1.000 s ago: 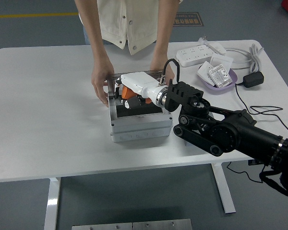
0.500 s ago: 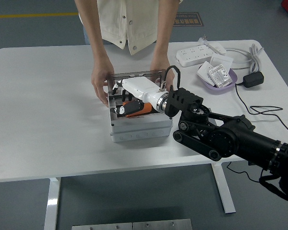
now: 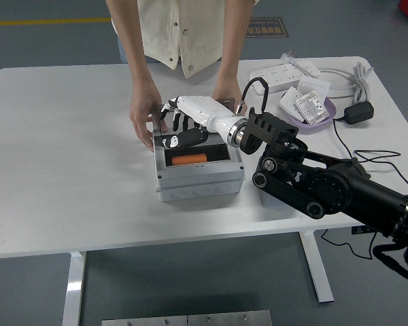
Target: Fetch the battery,place it into the box,close the lid of the box
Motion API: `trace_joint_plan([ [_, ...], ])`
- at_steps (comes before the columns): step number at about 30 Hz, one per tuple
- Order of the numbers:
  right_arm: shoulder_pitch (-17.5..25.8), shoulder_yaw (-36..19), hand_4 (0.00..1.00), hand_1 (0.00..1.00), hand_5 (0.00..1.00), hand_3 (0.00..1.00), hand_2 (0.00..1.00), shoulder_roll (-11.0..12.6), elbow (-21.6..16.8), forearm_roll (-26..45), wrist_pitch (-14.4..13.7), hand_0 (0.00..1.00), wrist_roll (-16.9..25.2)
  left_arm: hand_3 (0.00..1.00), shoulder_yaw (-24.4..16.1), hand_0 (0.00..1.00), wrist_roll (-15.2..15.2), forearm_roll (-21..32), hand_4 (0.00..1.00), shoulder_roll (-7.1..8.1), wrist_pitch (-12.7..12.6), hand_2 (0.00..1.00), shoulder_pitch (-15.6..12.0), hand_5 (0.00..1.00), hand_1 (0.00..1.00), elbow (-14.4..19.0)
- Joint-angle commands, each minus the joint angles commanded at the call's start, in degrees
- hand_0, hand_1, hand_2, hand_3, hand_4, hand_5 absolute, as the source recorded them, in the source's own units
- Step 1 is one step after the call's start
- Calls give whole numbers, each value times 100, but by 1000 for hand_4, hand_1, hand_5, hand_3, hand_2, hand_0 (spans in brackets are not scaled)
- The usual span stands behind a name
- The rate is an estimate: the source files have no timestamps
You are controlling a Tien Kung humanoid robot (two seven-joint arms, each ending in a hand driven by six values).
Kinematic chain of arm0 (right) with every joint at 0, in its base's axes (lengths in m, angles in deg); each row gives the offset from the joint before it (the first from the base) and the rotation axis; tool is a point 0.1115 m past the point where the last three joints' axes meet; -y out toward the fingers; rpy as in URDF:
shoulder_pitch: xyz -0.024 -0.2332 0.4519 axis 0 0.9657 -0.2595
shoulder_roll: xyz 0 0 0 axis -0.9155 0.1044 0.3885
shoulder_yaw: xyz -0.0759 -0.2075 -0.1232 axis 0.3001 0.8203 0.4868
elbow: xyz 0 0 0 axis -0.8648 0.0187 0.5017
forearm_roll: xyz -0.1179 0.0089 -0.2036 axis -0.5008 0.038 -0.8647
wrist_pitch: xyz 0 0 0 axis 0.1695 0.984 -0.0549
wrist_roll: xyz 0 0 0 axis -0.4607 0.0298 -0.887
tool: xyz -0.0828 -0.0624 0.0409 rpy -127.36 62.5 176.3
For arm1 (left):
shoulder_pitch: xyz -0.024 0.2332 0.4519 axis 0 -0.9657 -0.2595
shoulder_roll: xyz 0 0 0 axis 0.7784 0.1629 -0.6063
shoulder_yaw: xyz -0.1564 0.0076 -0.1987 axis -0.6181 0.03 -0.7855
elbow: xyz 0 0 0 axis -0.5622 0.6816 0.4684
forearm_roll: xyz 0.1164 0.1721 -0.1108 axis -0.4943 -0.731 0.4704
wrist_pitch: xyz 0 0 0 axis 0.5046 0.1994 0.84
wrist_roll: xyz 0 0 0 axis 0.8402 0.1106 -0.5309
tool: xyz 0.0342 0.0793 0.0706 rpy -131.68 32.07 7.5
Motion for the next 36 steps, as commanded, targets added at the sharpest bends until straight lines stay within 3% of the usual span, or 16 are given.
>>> trace_joint_plan([
  [5, -237, -113, 897, 426, 548, 692, 489, 86, 56, 198, 203, 280, -74, 530, 39, 623, 1, 26, 243, 2, 3, 557, 23, 34, 712, 0],
  [18, -842, 49, 912, 422, 570, 692, 487, 56, 989, 654, 184, 284, 142, 533, -97, 614, 31, -156, 213, 26, 29, 558, 53, 2, 708, 0],
  [28, -813, 235, 914, 422, 577, 693, 488, -35, 1336, 1021, 38, 283, 358, 533, -69, 613, 22, -161, 209, 25, 41, 558, 112, 2, 707, 0],
  [36, -735, 303, 915, 419, 591, 689, 477, -31, 1349, 1111, -69, 285, 501, 532, -78, 612, 12, -193, 203, 21, 49, 558, 138, 2, 708, 0],
])
